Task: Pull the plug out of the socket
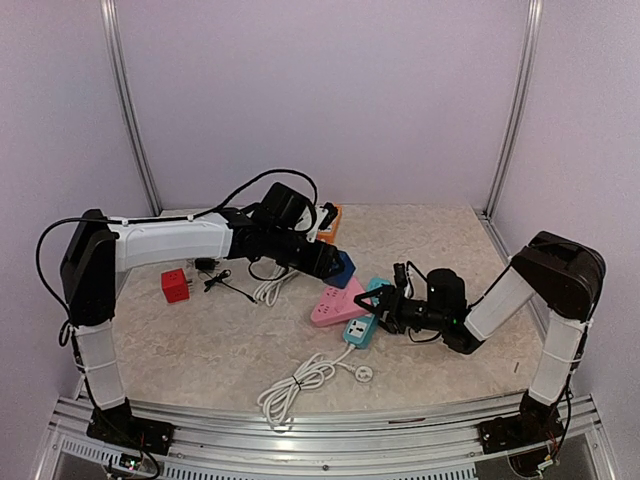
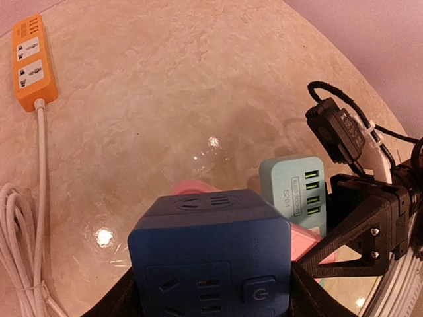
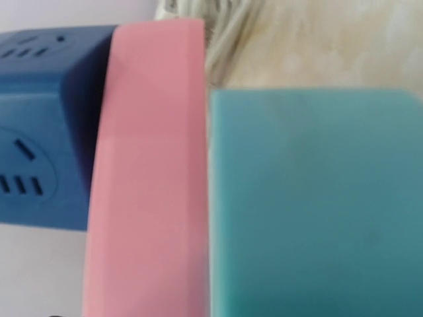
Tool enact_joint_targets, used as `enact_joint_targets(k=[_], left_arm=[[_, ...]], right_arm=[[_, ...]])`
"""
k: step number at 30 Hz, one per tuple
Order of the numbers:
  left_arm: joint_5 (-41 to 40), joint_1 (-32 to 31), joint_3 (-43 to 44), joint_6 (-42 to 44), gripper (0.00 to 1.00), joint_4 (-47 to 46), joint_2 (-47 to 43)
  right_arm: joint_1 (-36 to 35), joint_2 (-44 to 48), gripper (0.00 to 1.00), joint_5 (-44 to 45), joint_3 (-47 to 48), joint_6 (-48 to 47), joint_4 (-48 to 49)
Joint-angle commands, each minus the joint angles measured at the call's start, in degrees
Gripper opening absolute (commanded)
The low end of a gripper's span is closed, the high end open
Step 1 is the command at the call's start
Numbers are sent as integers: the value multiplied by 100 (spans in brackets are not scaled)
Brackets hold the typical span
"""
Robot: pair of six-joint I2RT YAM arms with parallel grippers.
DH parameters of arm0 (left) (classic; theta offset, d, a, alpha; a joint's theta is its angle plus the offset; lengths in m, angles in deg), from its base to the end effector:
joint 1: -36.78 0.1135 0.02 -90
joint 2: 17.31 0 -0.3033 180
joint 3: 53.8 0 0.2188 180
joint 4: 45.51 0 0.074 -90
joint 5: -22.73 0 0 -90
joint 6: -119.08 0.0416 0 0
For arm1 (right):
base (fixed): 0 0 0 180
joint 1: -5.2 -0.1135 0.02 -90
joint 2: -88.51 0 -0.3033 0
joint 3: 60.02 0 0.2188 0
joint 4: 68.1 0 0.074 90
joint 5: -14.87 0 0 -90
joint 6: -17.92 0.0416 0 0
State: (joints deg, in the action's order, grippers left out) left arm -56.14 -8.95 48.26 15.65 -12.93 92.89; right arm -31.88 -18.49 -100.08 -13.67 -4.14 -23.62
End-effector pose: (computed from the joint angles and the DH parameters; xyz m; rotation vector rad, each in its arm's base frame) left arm 0.2933 -0.3123 0.2923 0.7644 2.2573 -0.7408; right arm 0.2473 0.2089 0.1817 0.2286 2.1768 1.5778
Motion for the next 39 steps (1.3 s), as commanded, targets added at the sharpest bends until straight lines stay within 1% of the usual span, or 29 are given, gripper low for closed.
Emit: enact_joint_targets(k=[1,3,4,7,10,14,17,19,23,26,30,33,36,39], left_arm=[[-971,-558,773,888,24,492,-75],[-1033,-557,753,878,24,530,-53],[-851,-486,666,773,24,467,-100],[275,-1,10,79,24,-253,-471],[829,310,-501,-336,24,-820,-837],[1084,320,-556,-315,24,-876,-1020],[813,336,-626,-292,24,-732,-1143],[613,455,-826,-431,24,-593,-1321],[-57,712,-1697,-729,24,-344,-1972],[-222,882,-2725,-995,25,-357,-2661],[114,1426,-4159,-1516,25,-766,-3689],[515,2077,-5074,-1777,25,-1048,-4379],[1000,2728,-5726,-1885,25,-1319,-4776],[1419,3230,-6098,-1890,26,-1496,-4946]], right_arm=[[190,-76,0,711,-196,184,-864],[201,-73,0,716,-200,180,-864],[201,-87,0,705,-198,181,-846],[201,-110,0,694,-196,193,-813],[206,-110,0,711,-211,186,-819],[214,-149,0,702,-205,190,-782],[219,-197,0,667,-196,219,-691],[219,-197,0,660,-200,228,-678],[221,-198,0,570,-151,192,-628],[226,-183,0,524,-111,129,-630],[225,-166,0,484,-60,63,-662],[224,-193,0,461,-19,55,-674],[219,-219,0,443,20,52,-688],[219,-215,0,433,48,36,-734]])
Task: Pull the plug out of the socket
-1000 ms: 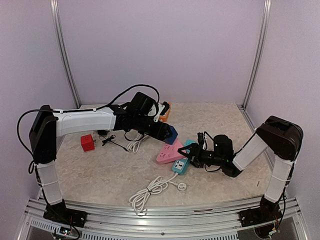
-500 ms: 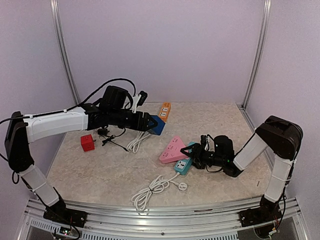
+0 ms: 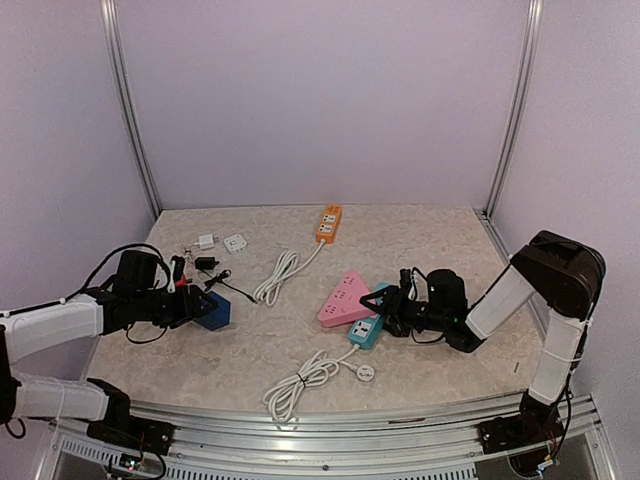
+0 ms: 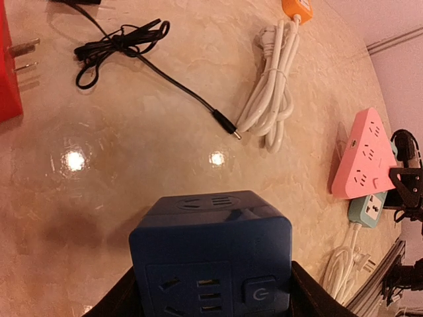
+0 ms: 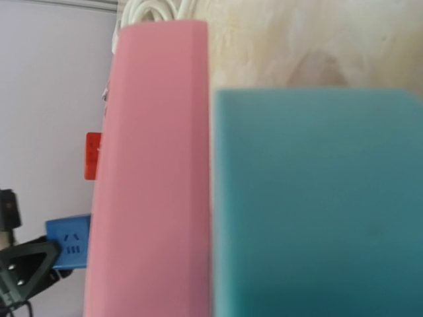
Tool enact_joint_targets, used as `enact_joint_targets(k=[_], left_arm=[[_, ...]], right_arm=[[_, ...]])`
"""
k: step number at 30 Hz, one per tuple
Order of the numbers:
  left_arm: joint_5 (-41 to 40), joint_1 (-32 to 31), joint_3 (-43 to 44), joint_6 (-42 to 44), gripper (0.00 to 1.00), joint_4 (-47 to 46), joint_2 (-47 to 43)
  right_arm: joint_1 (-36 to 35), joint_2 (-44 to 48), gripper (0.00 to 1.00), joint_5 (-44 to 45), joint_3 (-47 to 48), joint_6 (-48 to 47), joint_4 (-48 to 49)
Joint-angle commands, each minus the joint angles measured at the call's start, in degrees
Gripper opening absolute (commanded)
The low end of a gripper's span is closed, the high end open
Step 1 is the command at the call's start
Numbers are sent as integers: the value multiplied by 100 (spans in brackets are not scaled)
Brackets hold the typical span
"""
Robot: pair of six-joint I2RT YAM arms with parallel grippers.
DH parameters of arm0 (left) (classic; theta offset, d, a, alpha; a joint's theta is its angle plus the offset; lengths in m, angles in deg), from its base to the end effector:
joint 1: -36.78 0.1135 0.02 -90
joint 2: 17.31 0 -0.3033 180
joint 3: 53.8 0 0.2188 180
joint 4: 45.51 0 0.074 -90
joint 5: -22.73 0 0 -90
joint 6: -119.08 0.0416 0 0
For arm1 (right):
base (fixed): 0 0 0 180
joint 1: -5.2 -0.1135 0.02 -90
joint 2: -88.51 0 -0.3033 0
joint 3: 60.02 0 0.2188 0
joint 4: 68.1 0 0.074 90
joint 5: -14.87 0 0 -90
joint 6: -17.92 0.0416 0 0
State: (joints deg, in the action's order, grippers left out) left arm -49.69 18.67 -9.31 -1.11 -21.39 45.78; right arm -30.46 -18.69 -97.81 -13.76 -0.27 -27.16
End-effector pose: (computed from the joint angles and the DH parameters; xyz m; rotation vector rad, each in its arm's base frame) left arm 0.1611 -0.0659 0.2371 -0.0909 2.4018 -0.7678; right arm 0.2519 0.2005 0.1735 0.3963 2.2288 1.5316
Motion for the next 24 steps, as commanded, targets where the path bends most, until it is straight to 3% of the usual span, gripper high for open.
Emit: enact_joint_targets(k=[1,8,15,20,24], left_arm=[[810,567,-403,-255,26,-711,-237],[1304,1132,-609,-527,30,-1223,244],[1248,1969,-810,-666,36,-1069,423],[1140,2283,-961,-848,66,-975,501],[737,2395,-1044,-966,85,-635,52]], right_arm=[[72,-187,0,210,59,-357,-389],[77,-148,0,196,75,-403,-395],[77,-152,0,157,152,-480,-446],[76,-154,0,116,182,-510,-433],[77,-179,0,101,173,-490,-376]])
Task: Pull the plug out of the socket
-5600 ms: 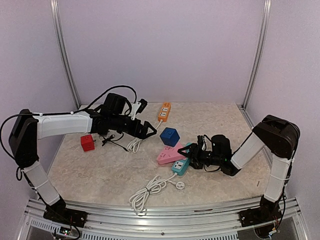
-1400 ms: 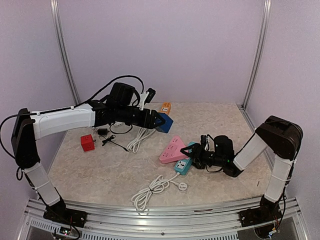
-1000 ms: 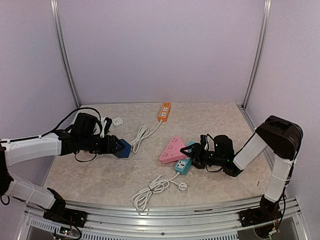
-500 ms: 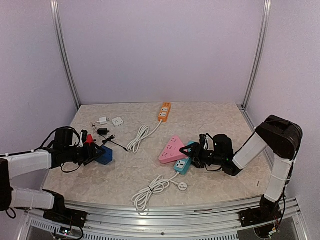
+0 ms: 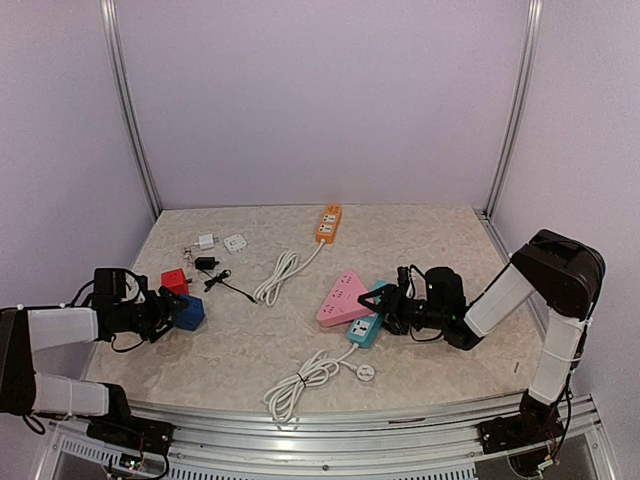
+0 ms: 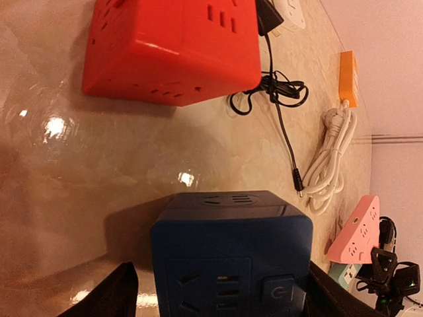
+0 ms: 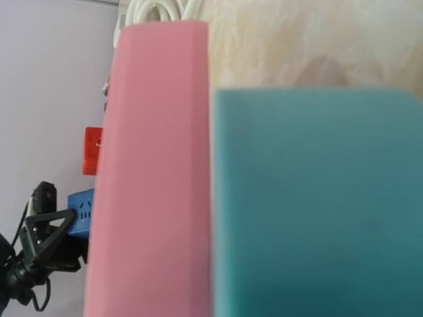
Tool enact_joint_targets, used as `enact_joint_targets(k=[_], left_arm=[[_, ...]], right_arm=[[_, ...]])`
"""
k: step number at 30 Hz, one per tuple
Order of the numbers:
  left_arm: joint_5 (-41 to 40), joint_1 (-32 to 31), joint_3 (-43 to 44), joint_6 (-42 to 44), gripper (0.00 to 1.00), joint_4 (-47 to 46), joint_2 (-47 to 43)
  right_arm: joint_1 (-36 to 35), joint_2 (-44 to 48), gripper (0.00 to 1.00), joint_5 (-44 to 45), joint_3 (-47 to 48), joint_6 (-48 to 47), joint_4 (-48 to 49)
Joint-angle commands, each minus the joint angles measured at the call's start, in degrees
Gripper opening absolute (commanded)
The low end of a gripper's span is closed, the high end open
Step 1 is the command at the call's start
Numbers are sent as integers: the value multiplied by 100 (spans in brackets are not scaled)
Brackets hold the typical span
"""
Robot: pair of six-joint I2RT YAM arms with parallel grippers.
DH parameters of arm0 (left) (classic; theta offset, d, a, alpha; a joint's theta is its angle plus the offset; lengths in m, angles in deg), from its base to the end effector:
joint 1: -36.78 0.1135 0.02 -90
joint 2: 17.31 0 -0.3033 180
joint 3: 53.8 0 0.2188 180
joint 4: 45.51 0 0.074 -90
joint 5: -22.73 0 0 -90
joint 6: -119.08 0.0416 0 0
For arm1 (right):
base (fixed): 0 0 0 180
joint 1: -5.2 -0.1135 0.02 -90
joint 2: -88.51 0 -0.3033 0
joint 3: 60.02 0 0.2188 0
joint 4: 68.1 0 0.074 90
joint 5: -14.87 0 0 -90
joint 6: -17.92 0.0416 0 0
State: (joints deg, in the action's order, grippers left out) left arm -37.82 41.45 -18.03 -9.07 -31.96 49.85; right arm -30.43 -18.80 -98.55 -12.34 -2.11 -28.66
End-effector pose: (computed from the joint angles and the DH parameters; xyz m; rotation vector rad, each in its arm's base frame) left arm 0.1682 -0.0068 0.2012 -0.6290 2.3168 -0.8858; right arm 0.2555 0.2034 0.1756 0.3513 2.2332 1.5238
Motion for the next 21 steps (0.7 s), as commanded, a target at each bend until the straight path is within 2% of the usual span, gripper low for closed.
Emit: enact_joint_targets(k=[1,3,4,12,14,18,20,21], left_arm=[[-591,133,-167,-179,89,538,-458],[-699,191,-153,-204,97,720,-681],[-722,244,-149,-220,99,794,-809],[-870,294,102,-22,99,1316,-1329],[-1166,-111,339,143,99,1420,-1465],[-2414,-2031,1051,518,99,1480,-1400],[-2484,-2654,1264,681,99,1184,-1201],[-2256,-2851,1319,750,99,929,-988]], right_arm=[[75,-182,0,172,31,-309,-219],[75,-192,0,157,25,-294,-185],[75,-194,0,156,25,-284,-174],[75,-203,0,145,18,-294,-119],[75,-206,0,121,41,-313,-122],[75,-237,0,77,79,-311,-78],[74,-261,0,34,90,-294,-25],[74,-279,0,-2,105,-287,25]])
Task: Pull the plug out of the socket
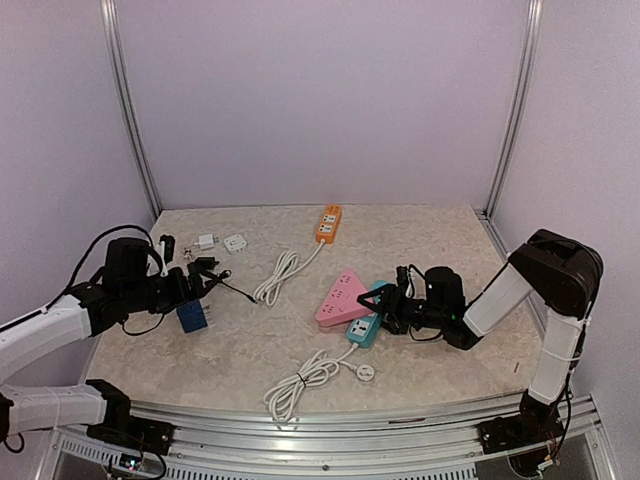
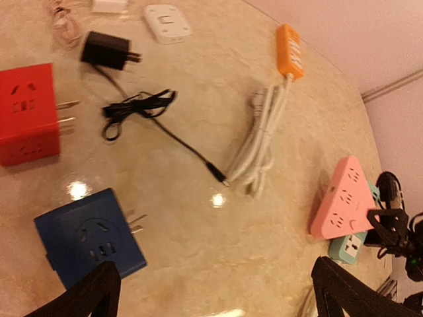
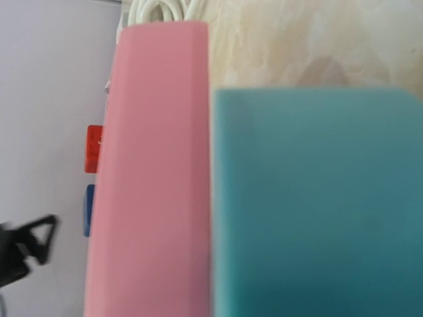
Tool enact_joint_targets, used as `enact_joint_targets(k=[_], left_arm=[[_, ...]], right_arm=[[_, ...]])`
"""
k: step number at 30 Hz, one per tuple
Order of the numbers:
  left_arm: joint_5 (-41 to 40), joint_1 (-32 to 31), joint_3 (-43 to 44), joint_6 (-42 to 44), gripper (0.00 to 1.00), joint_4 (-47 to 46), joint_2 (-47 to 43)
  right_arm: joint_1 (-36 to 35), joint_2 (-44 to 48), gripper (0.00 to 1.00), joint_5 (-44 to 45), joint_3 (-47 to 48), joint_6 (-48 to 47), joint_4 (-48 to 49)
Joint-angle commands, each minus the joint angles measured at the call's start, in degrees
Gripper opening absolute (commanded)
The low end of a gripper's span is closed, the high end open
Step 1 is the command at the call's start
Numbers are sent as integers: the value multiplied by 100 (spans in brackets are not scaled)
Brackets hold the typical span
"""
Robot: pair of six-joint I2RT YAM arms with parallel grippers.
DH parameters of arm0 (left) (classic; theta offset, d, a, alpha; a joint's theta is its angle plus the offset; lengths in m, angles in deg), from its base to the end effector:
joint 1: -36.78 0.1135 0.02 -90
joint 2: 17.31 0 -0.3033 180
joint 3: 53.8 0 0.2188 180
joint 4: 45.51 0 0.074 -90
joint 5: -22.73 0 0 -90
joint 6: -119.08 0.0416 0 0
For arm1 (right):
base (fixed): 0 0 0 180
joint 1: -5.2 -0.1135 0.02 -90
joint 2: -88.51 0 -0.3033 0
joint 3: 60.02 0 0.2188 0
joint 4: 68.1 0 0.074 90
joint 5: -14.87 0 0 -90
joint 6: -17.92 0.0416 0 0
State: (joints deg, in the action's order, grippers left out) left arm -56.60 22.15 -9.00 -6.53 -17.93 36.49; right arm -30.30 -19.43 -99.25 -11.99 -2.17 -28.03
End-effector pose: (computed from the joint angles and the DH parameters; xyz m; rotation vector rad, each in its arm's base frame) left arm 0.1424 -0.0451 0.2556 -0.3100 2.2634 -0.6804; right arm 0.2575 0.2046 0.1747 0.3402 2.2309 1.5357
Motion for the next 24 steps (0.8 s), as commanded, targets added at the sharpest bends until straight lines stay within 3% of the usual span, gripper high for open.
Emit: enact_joint_targets(k=[1,6,12,24], left_arm=[[-83,-1066,469,515,99,-687,503],[262,-1788,1061,804,99,-1089,1565],[1548,-1911,1359,874,99,-2004,2579],[2381,-2217,2039,634,96,-2712,4158]], right_arm=[[59,-226,0,30,70,-277,-3],[55,-118,0,-123,68,-383,127],[48,36,0,-464,177,-662,321],[-189,276,0,-1299,429,-1053,811]])
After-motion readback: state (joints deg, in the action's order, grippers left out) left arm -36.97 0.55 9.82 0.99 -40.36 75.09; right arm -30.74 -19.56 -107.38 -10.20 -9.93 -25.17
